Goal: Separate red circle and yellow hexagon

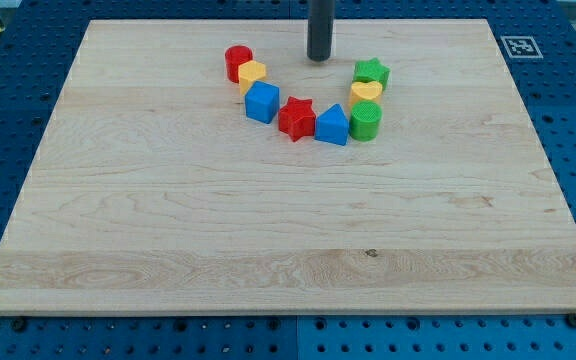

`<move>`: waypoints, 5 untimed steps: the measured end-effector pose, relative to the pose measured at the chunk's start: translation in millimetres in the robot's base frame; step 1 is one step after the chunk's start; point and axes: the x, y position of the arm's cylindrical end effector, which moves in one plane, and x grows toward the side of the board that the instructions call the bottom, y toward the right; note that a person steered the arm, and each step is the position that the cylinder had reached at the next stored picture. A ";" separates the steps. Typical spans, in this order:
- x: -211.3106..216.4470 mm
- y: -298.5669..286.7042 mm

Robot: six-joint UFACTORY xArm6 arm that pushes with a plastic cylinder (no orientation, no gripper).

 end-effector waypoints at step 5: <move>45.7 10.6</move>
